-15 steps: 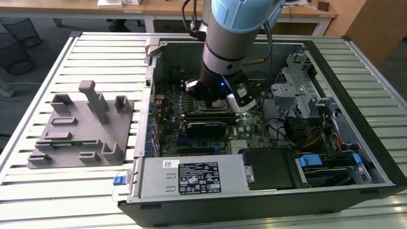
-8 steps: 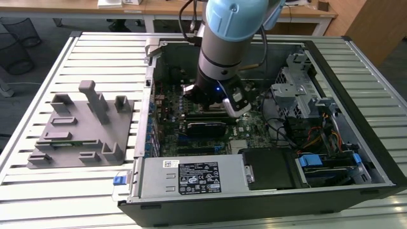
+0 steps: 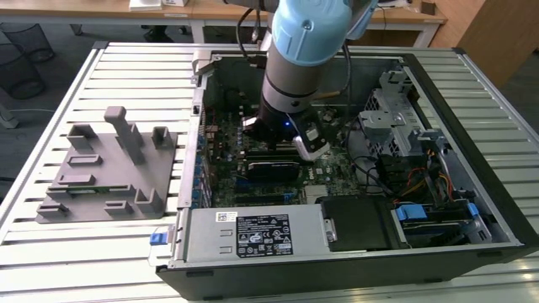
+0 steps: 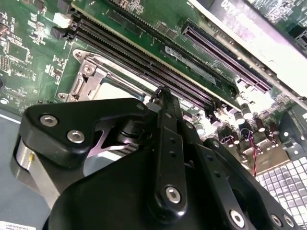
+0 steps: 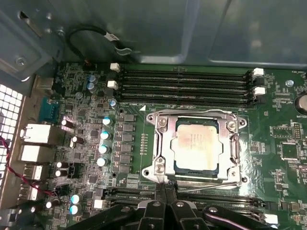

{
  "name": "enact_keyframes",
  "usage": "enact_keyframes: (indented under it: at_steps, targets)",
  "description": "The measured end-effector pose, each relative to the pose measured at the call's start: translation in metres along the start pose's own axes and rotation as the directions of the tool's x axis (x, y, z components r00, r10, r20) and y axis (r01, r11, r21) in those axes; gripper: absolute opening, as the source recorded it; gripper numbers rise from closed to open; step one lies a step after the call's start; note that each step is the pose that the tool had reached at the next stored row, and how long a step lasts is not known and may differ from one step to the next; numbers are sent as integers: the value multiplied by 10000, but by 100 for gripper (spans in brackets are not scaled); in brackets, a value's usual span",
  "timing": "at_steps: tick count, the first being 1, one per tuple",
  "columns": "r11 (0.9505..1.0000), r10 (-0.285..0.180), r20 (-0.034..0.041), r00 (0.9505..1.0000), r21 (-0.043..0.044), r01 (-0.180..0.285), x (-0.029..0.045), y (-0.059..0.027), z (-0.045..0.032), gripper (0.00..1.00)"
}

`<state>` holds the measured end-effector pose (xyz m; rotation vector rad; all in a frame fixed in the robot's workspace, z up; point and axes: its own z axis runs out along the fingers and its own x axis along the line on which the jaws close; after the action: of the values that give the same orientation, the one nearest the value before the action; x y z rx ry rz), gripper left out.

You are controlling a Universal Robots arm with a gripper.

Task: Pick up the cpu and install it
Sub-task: 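Install the second cpu locking lever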

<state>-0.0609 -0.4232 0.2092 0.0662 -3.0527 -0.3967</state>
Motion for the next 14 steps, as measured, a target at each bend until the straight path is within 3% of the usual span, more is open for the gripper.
enact_keyframes:
  at_steps: [8,14]
  targets:
    - [9998,-12,7,10000,-181,13,9,-22,44,11]
    - [9992,-29,16,10000,-410,29,50,-50,57,11]
